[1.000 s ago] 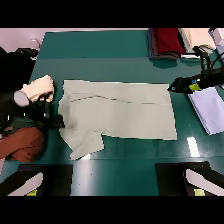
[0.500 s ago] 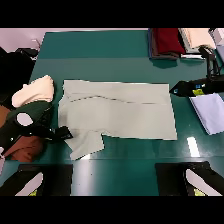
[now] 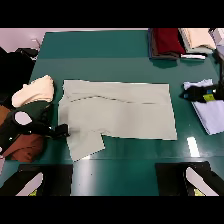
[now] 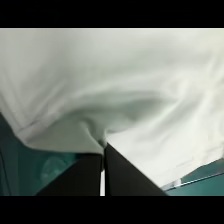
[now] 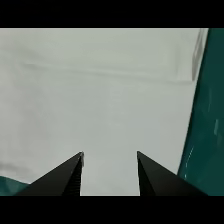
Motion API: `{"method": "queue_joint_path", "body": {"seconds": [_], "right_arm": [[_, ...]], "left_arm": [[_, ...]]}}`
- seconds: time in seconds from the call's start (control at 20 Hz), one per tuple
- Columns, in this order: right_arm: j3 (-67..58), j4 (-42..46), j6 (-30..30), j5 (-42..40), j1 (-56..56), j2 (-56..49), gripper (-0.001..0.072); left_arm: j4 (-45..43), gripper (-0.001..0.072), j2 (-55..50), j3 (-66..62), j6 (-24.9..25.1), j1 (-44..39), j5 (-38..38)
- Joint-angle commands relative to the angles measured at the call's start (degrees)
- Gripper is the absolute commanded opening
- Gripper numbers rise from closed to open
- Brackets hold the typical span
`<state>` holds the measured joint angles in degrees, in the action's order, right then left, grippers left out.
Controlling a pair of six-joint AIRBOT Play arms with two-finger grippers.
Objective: Fold the shirts.
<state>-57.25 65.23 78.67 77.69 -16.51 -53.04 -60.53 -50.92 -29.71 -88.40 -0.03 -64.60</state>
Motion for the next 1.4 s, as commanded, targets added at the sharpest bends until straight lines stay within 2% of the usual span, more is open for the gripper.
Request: {"method": "queue_joint_path", "body": {"seconds": [0.0,0.05,0.1,0.2,0.35,0.4,0.5,0.55,0.6,0.65,0.7,0.75,0.9,1.05,1.15,1.25,1.35], "right_arm": [[9.57,4.44,-1.44,5.09,-8.81,0.07,0.0395],[13.51,4.98,-1.79,5.07,-12.28,-0.57,0.0494],[16.87,4.72,-1.86,5.05,-15.30,-1.66,0.0520],[22.71,4.31,-3.39,4.94,-19.32,-4.52,0.0509],[27.54,-1.14,-4.83,2.05,-18.80,-8.74,0.0497],[28.37,-2.67,-4.85,0.63,-17.29,-9.70,0.0452],[28.50,-4.37,-4.83,-1.79,-12.87,-11.72,0.0429],[27.78,-4.81,-4.81,-2.71,-10.27,-12.48,0.0374],[26.43,-4.66,-4.83,-3.06,-7.85,-12.98,0.0230],[24.85,-4.42,-4.83,-2.99,-5.90,-12.94,0.0132],[22.93,-3.63,-4.81,-2.38,-4.13,-12.11,0.0051],[21.18,-2.99,-4.83,-1.55,-2.89,-10.86,0.0018],[16.98,3.56,-4.55,3.04,-0.02,-5.14,0.0018],[15.45,9.84,-3.93,9.35,0.24,2.27,0.0018],[15.47,11.61,-3.45,9.33,0.24,6.80,0.0017],[15.45,11.04,-2.62,6.73,0.39,8.90,0.0016],[15.32,10.82,-1.77,2.78,1.51,8.26,0.0016]], "left_arm": [[0.13,0.0023,2.08,-4.59,0.83,0.02,-0.44],[0.24,0.0023,2.23,-5.57,1.53,0.02,-0.72],[0.31,0.0023,2.23,-6.01,1.64,0.02,-0.70],[0.26,0.0023,2.23,-6.05,1.88,0.02,-0.37],[0.31,0.0023,2.23,-6.05,1.86,0.02,0.55],[0.31,0.0023,2.23,-6.05,1.86,0.02,0.70],[0.31,0.0023,2.23,-6.05,1.86,0.02,0.68],[0.02,0.0023,2.23,-6.08,1.90,0.02,0.70],[-0.94,0.0023,2.23,-6.23,1.92,0.02,0.52],[-2.62,0.0022,2.23,-6.86,1.88,0.02,-0.52],[-4.13,0.0022,2.23,-7.98,1.90,0.02,-2.34],[-5.62,0.0022,2.25,-9.53,1.97,0.02,-4.79],[-6.43,0.0021,6.64,-10.71,2.89,0.02,-8.44],[-6.36,0.0021,13.31,-10.73,2.71,0.02,-16.65],[-5.99,0.0021,15.82,-10.78,2.73,0.02,-20.35],[-4.76,0.0021,15.41,-11.15,2.78,0.02,-18.99],[-4.94,0.0021,14.12,-11.85,2.99,0.02,-12.22]]}}
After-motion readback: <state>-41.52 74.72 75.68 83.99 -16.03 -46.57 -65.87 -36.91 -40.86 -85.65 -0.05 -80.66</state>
